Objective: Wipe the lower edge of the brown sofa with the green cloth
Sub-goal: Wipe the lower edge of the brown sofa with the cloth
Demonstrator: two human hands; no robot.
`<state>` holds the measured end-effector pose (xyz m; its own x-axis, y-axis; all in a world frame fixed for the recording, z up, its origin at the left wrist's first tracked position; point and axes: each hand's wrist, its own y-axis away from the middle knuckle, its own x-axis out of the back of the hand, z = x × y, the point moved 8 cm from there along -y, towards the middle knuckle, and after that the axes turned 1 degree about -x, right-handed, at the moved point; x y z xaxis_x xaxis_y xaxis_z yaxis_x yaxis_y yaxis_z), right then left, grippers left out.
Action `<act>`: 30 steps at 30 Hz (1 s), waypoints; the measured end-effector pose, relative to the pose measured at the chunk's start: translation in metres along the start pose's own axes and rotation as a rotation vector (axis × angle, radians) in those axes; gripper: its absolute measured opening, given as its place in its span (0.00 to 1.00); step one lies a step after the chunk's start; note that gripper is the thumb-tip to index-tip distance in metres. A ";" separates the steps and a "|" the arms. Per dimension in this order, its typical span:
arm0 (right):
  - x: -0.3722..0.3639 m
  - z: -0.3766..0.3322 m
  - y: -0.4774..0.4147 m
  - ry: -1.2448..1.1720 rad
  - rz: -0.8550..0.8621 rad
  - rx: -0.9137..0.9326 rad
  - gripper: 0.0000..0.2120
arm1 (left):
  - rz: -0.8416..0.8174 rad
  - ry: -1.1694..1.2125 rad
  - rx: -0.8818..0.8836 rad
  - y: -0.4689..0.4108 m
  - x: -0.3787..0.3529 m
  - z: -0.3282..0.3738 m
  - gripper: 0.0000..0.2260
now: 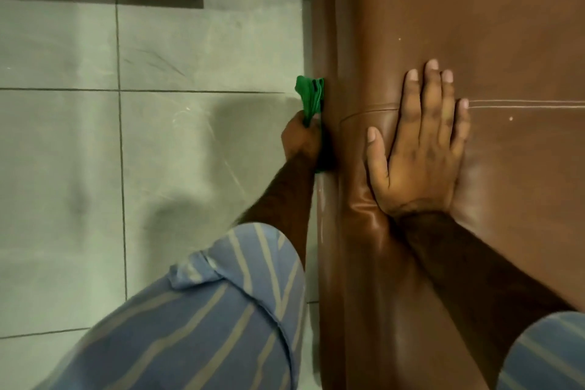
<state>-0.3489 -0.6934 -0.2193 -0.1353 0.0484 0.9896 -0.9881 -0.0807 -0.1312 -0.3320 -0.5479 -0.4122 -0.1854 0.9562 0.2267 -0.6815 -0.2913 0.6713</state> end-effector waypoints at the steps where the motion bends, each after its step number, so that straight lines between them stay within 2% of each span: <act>1: 0.000 0.000 0.000 0.007 0.001 -0.001 0.35 | 0.017 0.054 -0.004 0.005 -0.004 -0.003 0.13; 4: 0.000 -0.001 0.001 0.011 0.007 -0.002 0.35 | 0.049 0.196 -0.001 0.024 -0.007 -0.036 0.15; 7: -0.001 0.000 0.001 0.017 0.008 0.002 0.35 | -0.028 0.258 0.048 0.052 -0.009 -0.086 0.13; 11: -0.001 0.000 0.002 0.019 0.020 0.006 0.35 | -0.137 -0.060 0.216 0.070 -0.004 -0.117 0.12; 14: -0.001 0.001 0.003 0.026 0.026 0.011 0.35 | -0.140 -0.203 0.250 0.041 -0.006 -0.098 0.13; 16: -0.001 0.001 0.004 0.026 0.035 0.009 0.35 | -0.094 -0.103 0.214 0.019 -0.006 -0.068 0.14; 20: -0.001 0.000 0.003 0.016 0.035 0.000 0.35 | 0.020 0.274 0.070 0.005 -0.006 -0.039 0.18; 22: 0.001 0.000 0.004 0.017 0.037 -0.006 0.35 | -0.034 0.409 0.073 0.020 -0.020 -0.069 0.17; 25: 0.001 0.000 0.004 0.018 0.038 -0.008 0.35 | -0.121 0.518 0.181 0.075 -0.020 -0.116 0.16; 27: 0.001 0.000 0.004 0.015 0.035 -0.010 0.35 | -0.090 0.410 0.241 0.100 -0.012 -0.148 0.14; 30: 0.002 0.000 0.005 0.026 0.044 -0.009 0.35 | -0.157 -0.098 0.292 0.113 -0.006 -0.170 0.12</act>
<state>-0.3538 -0.6933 -0.2184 -0.1808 0.0712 0.9809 -0.9816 -0.0747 -0.1755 -0.5281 -0.5818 -0.4573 -0.0155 0.9867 0.1616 -0.4627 -0.1504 0.8737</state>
